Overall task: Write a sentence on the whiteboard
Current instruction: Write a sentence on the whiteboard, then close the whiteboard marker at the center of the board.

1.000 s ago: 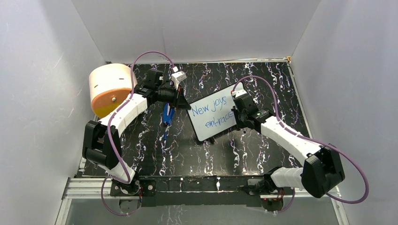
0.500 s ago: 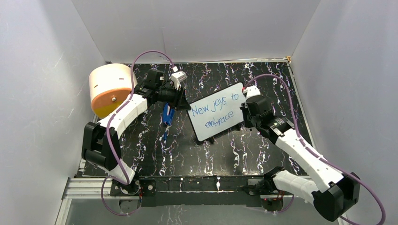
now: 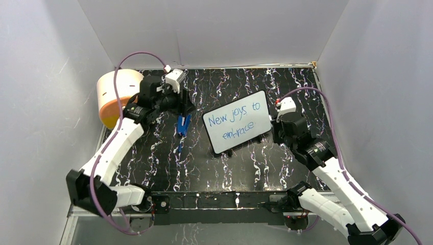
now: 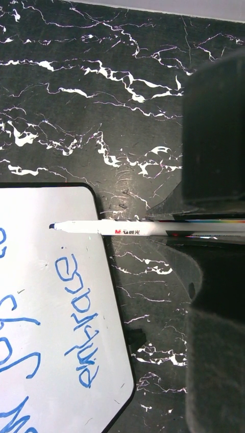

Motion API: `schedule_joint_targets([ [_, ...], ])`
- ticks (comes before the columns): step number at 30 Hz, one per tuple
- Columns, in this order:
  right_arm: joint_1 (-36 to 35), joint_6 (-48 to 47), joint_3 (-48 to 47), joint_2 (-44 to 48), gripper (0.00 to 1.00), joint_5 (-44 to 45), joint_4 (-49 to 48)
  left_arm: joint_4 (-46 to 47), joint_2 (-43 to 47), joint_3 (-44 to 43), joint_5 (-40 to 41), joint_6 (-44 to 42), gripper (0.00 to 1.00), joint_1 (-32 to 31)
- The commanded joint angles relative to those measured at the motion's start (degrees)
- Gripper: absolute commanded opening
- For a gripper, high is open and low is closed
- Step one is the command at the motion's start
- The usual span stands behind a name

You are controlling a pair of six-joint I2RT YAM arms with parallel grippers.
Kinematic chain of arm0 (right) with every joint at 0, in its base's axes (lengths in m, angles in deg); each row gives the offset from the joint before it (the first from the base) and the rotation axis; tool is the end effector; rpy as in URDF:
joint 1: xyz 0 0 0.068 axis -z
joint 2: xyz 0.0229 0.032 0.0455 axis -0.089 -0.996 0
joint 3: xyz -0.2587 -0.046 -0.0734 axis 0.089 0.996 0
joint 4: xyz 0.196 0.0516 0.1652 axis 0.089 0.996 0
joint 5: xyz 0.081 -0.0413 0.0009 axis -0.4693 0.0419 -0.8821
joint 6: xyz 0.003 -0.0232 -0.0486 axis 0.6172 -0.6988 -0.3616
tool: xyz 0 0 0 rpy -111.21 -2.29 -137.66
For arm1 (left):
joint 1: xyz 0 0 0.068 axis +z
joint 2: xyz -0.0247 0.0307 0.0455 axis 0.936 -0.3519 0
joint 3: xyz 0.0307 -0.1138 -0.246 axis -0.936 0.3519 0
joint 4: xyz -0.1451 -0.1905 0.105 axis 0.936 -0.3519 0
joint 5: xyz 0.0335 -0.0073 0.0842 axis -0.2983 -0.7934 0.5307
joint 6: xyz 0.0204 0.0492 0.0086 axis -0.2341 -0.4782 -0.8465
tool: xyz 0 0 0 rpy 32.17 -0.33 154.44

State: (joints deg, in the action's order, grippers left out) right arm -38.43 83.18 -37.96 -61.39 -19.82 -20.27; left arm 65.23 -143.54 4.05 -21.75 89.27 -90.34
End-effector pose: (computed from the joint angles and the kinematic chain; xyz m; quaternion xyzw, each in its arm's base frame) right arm 0.1459 0.0813 0.3210 -0.0926 0.8575 0.0355 0.5049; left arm 0.2726 -0.1202 0.3585 0.2403 0.7937 -0.2866 0.4796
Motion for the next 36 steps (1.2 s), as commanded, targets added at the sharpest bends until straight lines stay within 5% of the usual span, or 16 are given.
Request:
schedule_joint_targets([
  [1, 0.36, -0.29, 1.12, 2.34, 0.00, 1.08, -1.14, -3.82, 7.81, 5.12, 9.39, 6.06, 0.55, 0.12],
  [14, 0.36, 0.68, 3.85, 7.10, 0.00, 0.61, -2.62, -12.44, 8.79, 15.98, 23.12, 18.75, 0.52, 0.12],
  [36, 0.36, 0.75, 5.46, 9.89, 0.00, 1.83, -3.25, -9.90, -9.62, 18.39, 34.82, 22.96, 0.26, -8.64],
])
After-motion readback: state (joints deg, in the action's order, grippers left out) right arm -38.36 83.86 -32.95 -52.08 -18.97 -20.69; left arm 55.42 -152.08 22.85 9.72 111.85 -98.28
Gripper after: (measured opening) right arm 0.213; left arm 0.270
